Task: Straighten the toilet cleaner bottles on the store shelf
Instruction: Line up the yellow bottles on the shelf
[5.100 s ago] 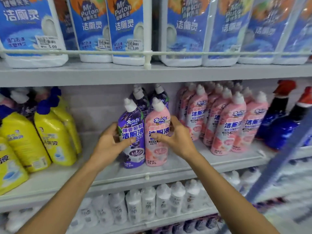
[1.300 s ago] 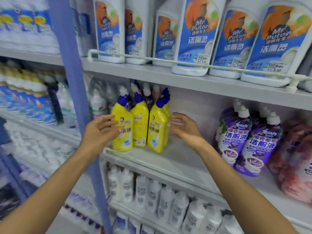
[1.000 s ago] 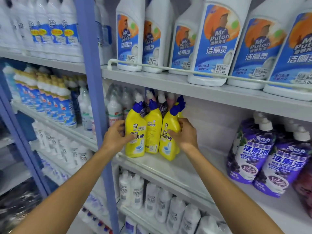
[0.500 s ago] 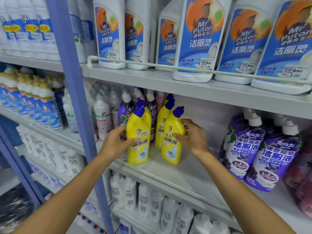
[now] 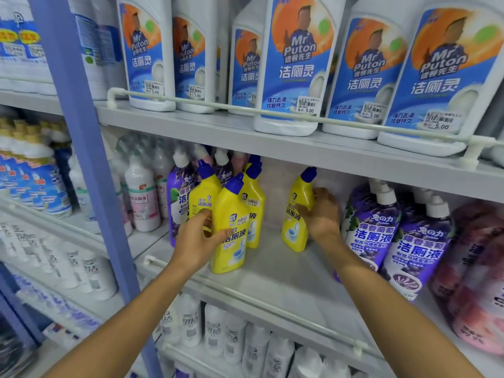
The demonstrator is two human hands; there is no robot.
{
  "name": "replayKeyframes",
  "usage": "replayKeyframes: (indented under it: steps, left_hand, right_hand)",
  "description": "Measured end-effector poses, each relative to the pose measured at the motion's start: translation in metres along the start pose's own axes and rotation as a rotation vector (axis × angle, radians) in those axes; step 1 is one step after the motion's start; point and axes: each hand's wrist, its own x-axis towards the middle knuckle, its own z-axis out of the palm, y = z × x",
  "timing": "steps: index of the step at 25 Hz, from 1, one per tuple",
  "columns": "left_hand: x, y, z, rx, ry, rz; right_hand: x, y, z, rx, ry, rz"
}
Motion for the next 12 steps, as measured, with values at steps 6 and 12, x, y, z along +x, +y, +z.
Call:
replayKeyframes:
  steps: [6,12]
  left_hand:
    - [-0.001,-0.020,-0.027,-0.043,-0.005,0.006]
    - [-0.008,-0.017,-0.035,-0.010,0.009,-0.027]
  right_hand:
    - [-0.029,-0.045,0.029,0.412,0.181,-0.289]
    - [-0.027,-0.064,0.064,0.292,-0.129,-0.240]
